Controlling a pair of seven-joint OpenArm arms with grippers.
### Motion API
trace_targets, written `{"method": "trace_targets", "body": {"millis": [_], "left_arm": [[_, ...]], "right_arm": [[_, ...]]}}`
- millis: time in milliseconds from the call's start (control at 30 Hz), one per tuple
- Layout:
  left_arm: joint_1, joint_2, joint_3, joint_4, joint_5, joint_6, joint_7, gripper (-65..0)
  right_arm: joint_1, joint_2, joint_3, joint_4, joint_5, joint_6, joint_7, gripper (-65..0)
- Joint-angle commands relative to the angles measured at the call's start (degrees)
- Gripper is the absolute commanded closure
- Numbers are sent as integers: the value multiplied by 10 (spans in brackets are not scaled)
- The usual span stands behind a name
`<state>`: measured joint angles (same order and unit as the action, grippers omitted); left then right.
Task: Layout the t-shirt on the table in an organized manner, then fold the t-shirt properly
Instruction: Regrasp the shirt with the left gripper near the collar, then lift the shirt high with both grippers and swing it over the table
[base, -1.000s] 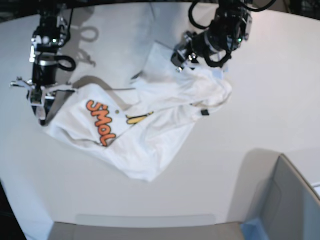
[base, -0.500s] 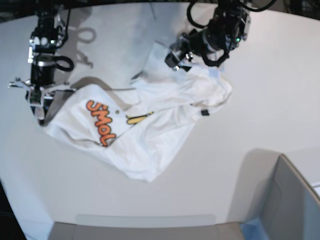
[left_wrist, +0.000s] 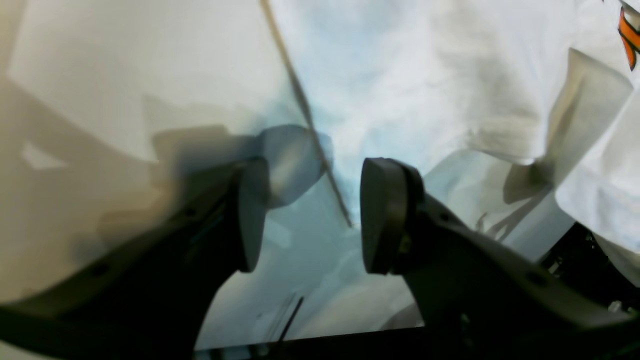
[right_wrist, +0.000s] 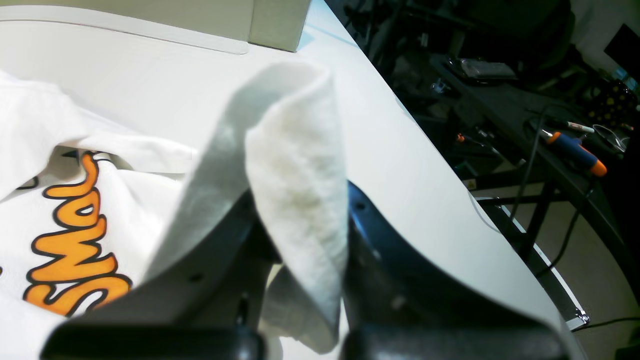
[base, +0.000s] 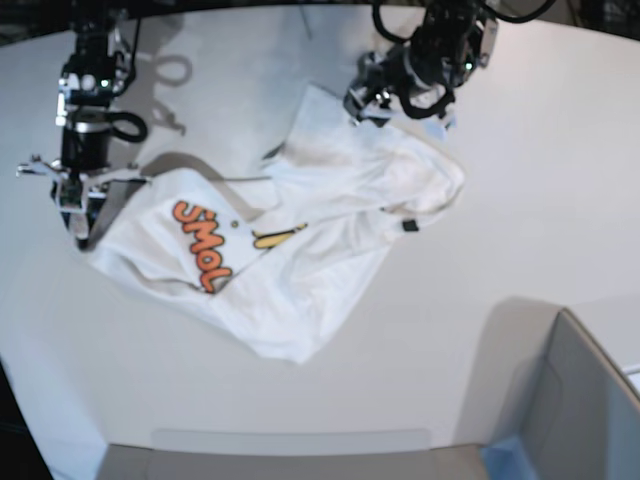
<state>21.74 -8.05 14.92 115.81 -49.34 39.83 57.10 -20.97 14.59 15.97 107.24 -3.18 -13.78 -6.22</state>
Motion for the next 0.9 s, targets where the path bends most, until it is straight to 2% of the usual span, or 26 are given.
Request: {"method": "trace_targets", "body": {"millis": [0, 267, 733, 767, 867], "left_arm": [[-2, 6, 2, 5, -4, 2, 7, -311], [-58, 19, 3, -55, -7, 2, 40, -311], [-147, 21, 18, -97, -8, 2, 41, -304], [-159, 20, 31, -117, -8, 2, 40, -288], [-183, 21, 46, -183, -6, 2, 33, -163]], "right_arm": [[4, 6, 4, 10, -4, -5, 19, 0], [4, 6, 4, 12, -4, -5, 20, 0], [4, 6, 4, 12, -4, -5, 20, 0], [4, 6, 4, 12, -4, -5, 20, 0], [4, 6, 4, 12, -4, -5, 20, 0]]}}
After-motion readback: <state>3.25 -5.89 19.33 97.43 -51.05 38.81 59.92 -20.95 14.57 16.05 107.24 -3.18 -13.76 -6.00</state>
